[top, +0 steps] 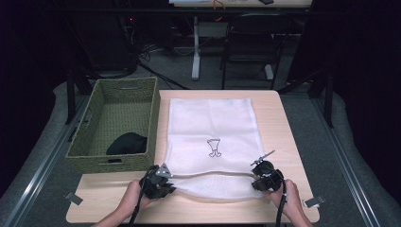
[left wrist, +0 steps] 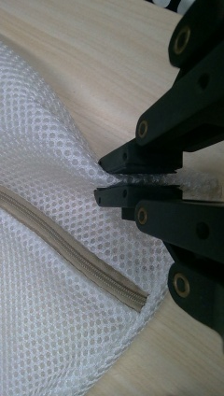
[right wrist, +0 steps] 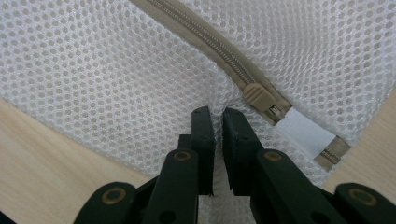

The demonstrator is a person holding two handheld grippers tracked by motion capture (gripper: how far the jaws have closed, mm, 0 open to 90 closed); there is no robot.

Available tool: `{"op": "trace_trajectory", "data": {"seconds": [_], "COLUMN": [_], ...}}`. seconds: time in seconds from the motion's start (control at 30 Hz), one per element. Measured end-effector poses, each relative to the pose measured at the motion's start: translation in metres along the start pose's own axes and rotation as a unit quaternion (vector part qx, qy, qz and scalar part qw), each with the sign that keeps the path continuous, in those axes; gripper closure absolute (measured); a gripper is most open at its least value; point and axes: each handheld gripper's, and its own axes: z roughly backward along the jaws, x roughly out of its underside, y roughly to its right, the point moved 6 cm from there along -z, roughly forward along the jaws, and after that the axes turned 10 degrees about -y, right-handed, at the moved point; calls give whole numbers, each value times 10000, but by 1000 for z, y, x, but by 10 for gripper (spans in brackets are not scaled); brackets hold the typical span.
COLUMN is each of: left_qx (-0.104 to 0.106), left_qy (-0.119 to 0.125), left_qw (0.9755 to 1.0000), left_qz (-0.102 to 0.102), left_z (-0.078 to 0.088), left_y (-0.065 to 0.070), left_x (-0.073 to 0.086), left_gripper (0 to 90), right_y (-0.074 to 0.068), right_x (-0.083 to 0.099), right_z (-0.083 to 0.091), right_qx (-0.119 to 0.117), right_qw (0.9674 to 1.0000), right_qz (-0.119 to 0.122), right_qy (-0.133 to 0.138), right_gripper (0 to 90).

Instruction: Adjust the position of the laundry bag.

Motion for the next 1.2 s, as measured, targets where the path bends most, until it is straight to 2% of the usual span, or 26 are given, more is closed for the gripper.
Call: {"op": "trace_trajectory", "data": {"seconds": [0.03,0.07,0.27,0.33,0.5,0.53,0.67,0.73,0.83,0.93,1.07,1.2], "left_qx": [0,28,98,150,167,203,253,298,300,300,372,389], "left_qy": [0,-17,-77,-164,-223,-243,-287,-294,-349,-428,-442,-488], "left_qw": [10000,10000,9999,9997,9996,9995,9993,9991,9989,9986,9982,9980], "left_qz": [0,4,20,60,17,20,41,55,57,73,131,85], "left_z": [0,1,4,5,8,8,10,10,13,14,17,18], "left_y": [0,0,2,4,8,8,8,8,8,7,6,6], "left_x": [0,3,10,14,19,21,24,25,29,34,38,40], "left_gripper": [846,845,844,841,839,839,837,836,836,833,826,795], "right_y": [0,-2,-10,-15,-20,-20,-24,-24,-28,-35,-39,-41], "right_x": [0,0,1,4,5,6,6,6,7,6,5,5], "right_z": [0,0,0,0,1,0,1,0,0,0,-1,-2], "right_qx": [0,11,-79,-128,-216,-195,-217,-223,-341,-329,-416,-453], "right_qw": [10000,9999,9999,9996,9994,9992,9991,9987,9984,9976,9970,9962], "right_qz": [0,108,128,250,236,324,331,432,403,584,619,691], "right_qy": [0,-15,-59,-97,-145,-153,-170,-173,-179,-195,-223,-258], "right_gripper": [835,834,834,831,829,828,827,826,824,822,820,796]}}
